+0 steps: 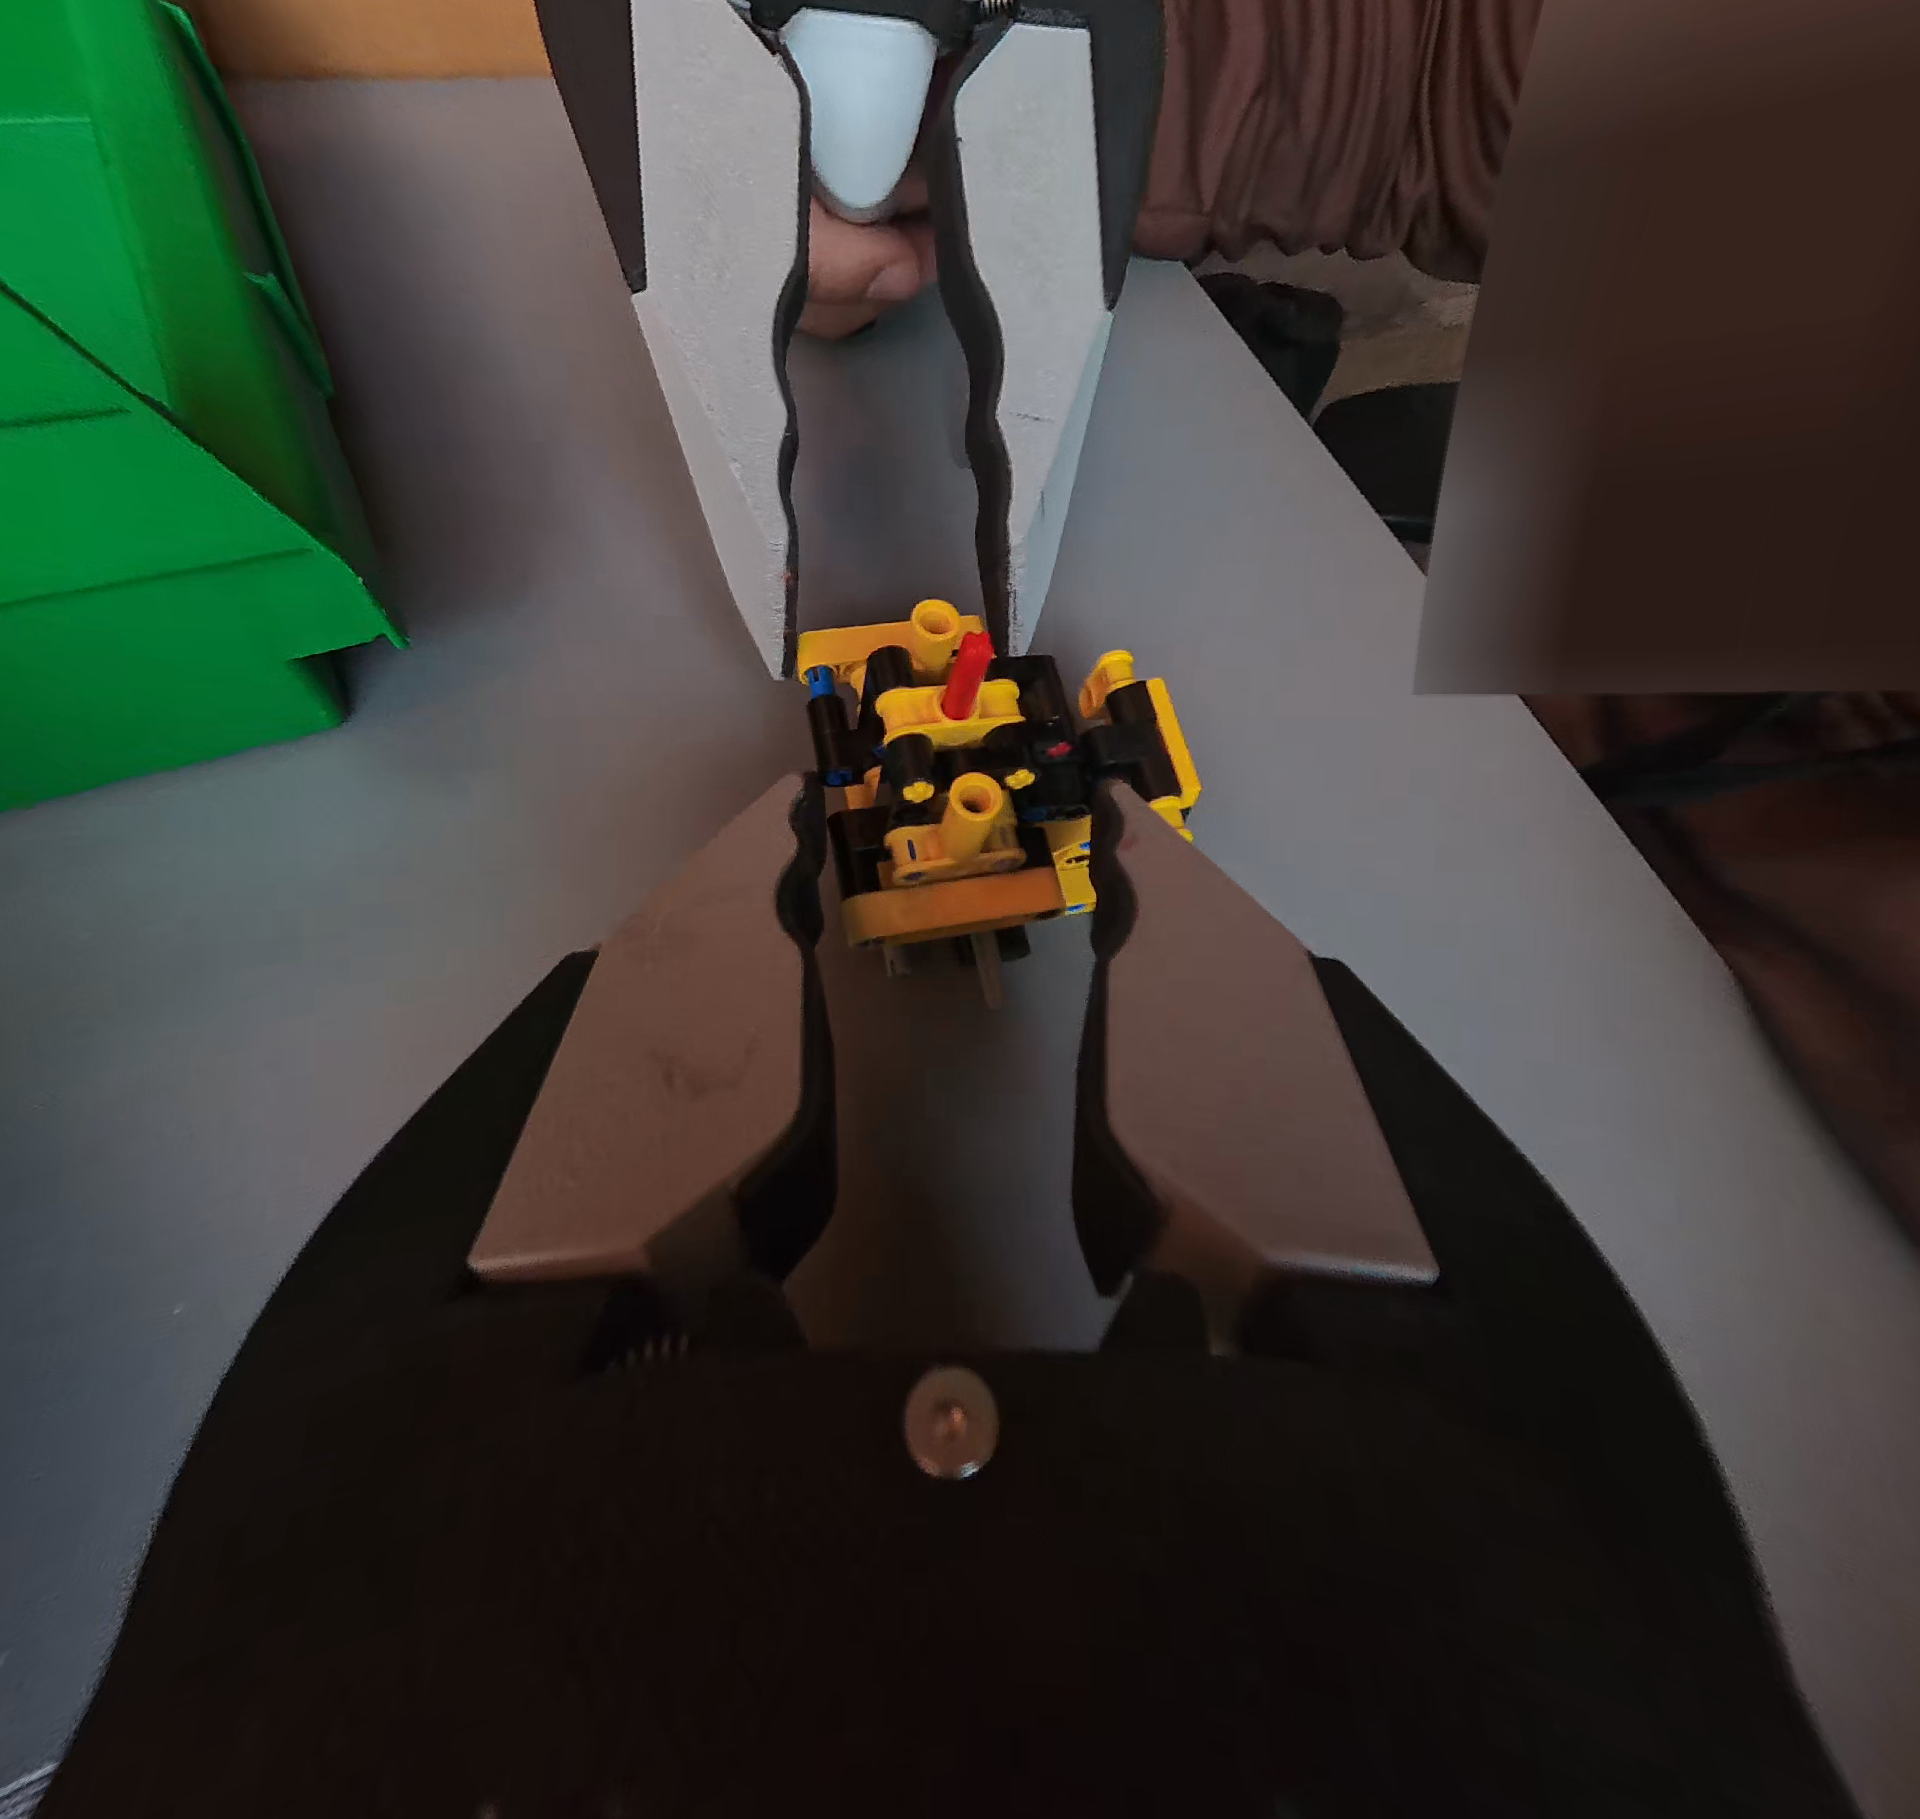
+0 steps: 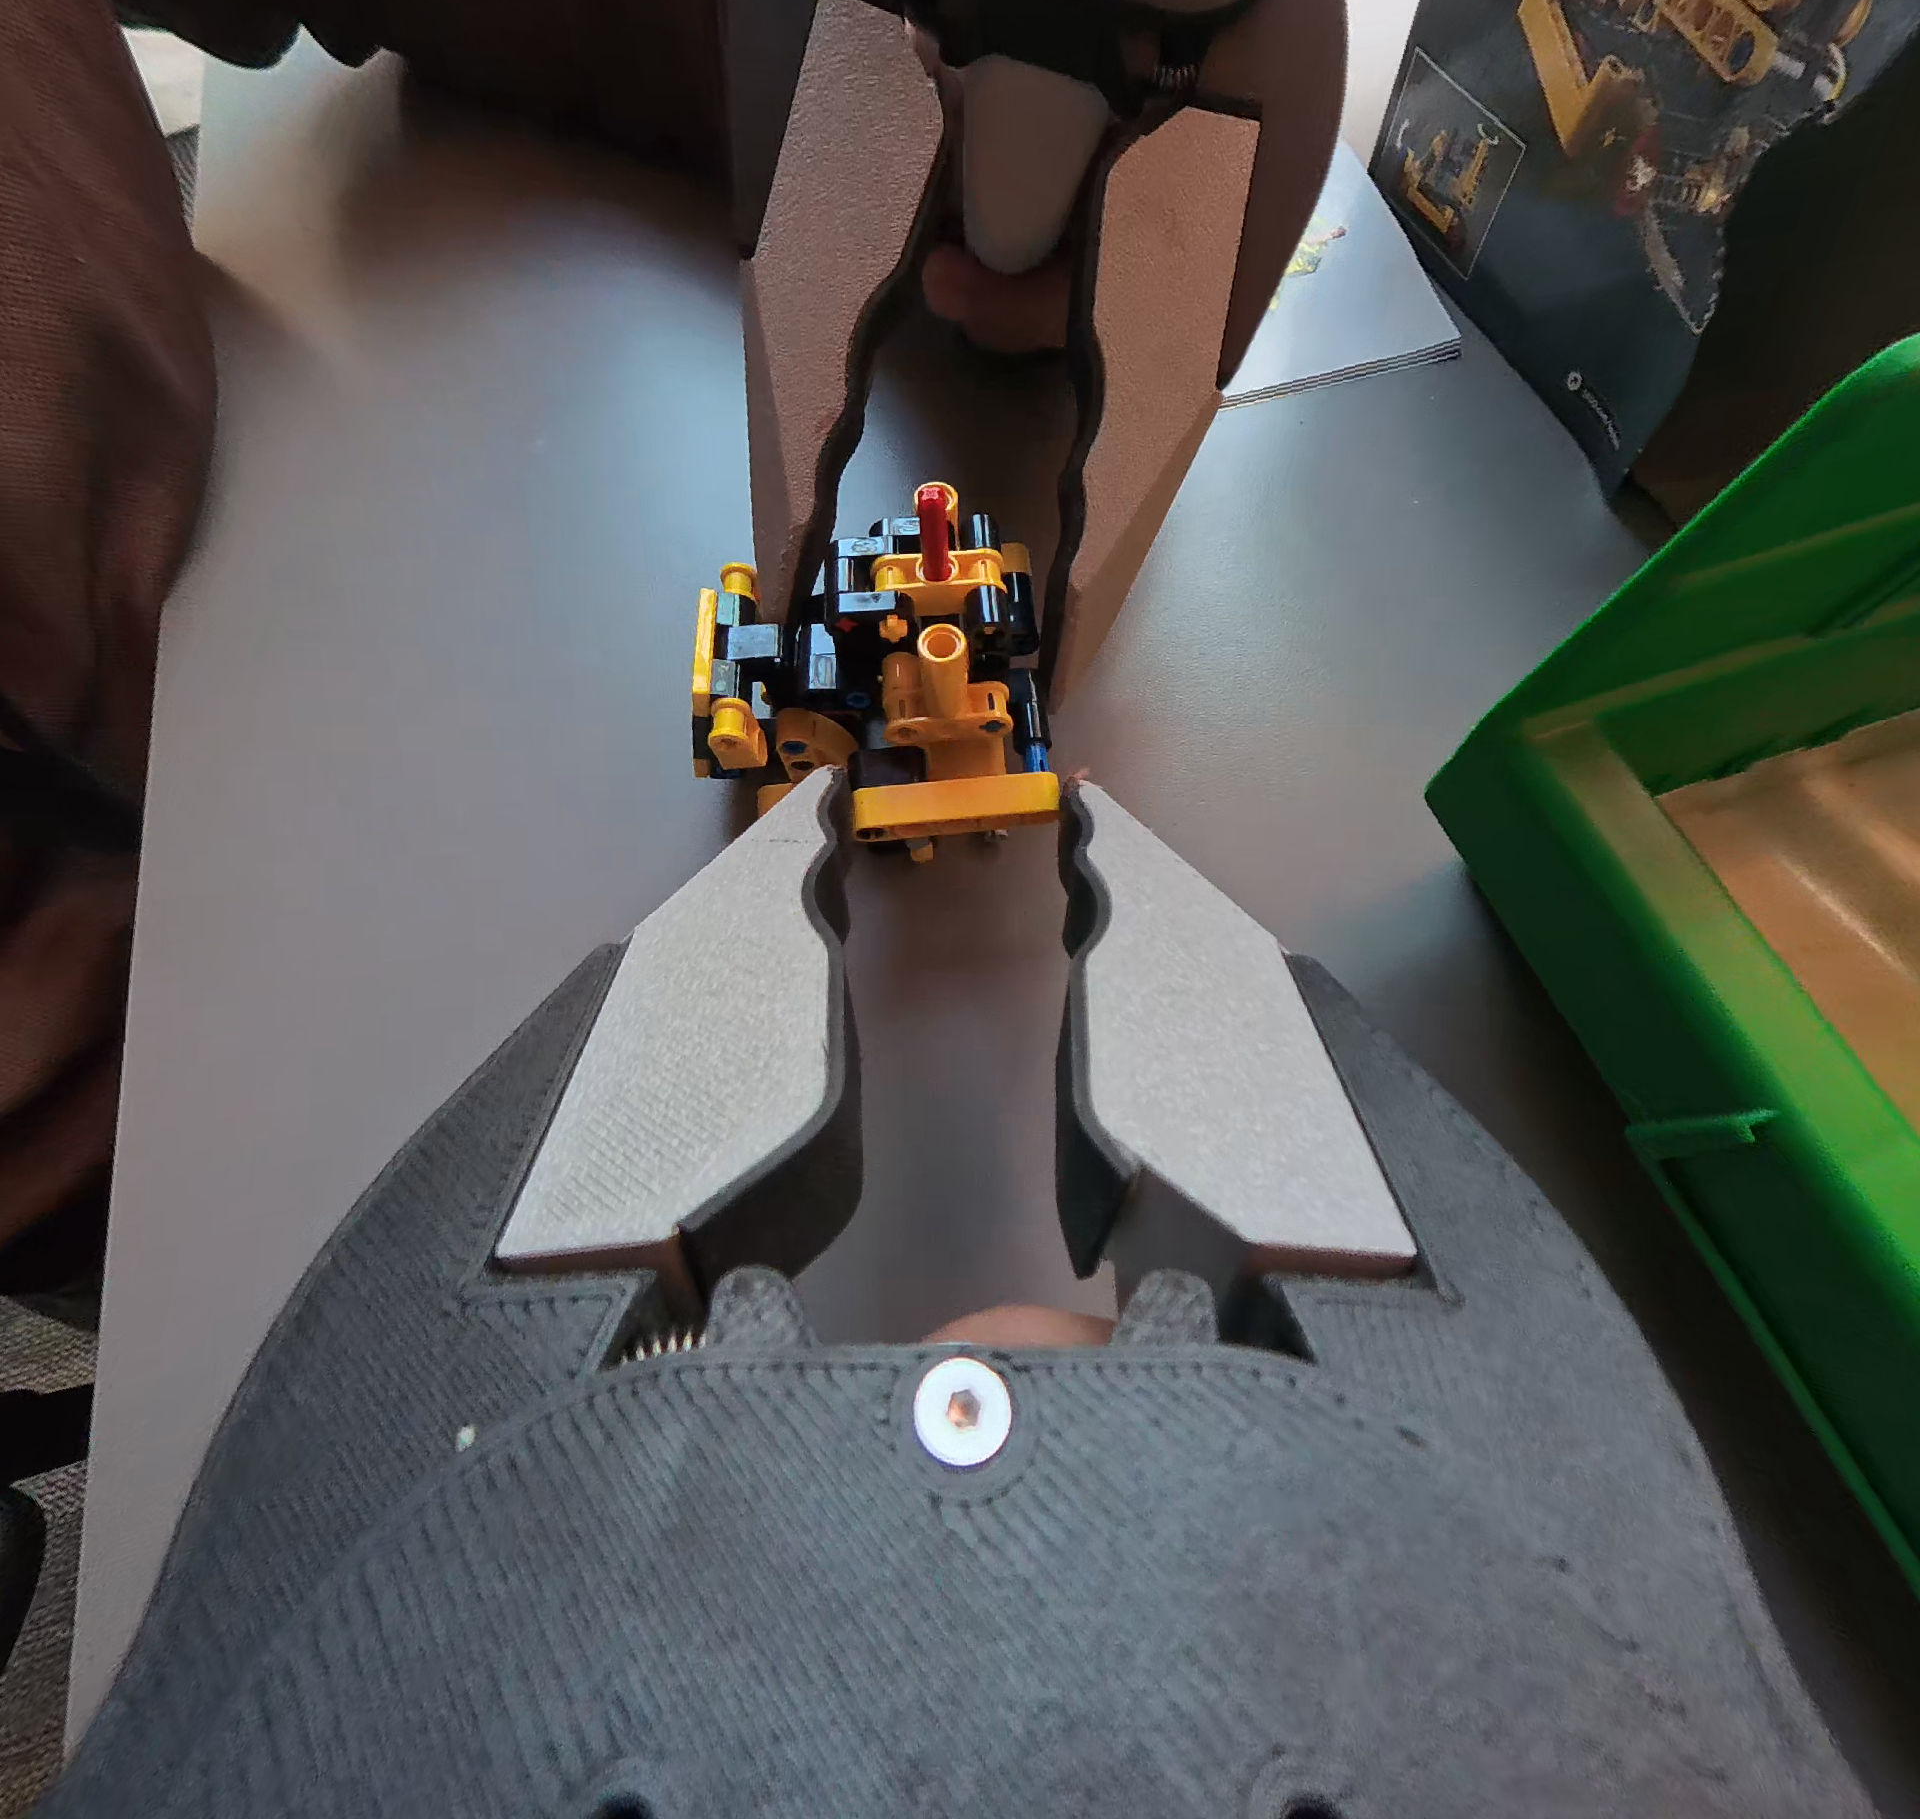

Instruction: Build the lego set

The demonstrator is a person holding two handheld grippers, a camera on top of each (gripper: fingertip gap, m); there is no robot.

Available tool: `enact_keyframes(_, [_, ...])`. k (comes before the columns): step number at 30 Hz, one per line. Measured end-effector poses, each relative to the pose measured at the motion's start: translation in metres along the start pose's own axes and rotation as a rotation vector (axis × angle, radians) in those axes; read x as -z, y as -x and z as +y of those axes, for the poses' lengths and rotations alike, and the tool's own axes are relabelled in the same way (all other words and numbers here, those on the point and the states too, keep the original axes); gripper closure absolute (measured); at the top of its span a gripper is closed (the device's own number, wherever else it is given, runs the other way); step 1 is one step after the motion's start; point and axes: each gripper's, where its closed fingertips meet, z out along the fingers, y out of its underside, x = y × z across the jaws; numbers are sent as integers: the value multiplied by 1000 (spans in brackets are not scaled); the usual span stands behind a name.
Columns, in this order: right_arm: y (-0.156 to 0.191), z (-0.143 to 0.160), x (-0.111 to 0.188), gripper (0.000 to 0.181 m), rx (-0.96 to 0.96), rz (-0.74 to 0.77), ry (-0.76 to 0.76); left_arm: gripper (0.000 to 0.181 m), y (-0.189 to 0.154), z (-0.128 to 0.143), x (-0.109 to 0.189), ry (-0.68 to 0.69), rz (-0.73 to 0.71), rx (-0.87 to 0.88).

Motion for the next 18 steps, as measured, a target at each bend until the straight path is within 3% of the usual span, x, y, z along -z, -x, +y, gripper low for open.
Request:
enact_keyframes(15, [2,-5,-4,144,-37,-28,-18,132,-3,5,-3,32,-2,-28])
enact_keyframes(18, [-3,-1,2,133,-35,-10,-15,132,-4,4,-4,31,-7,-45])
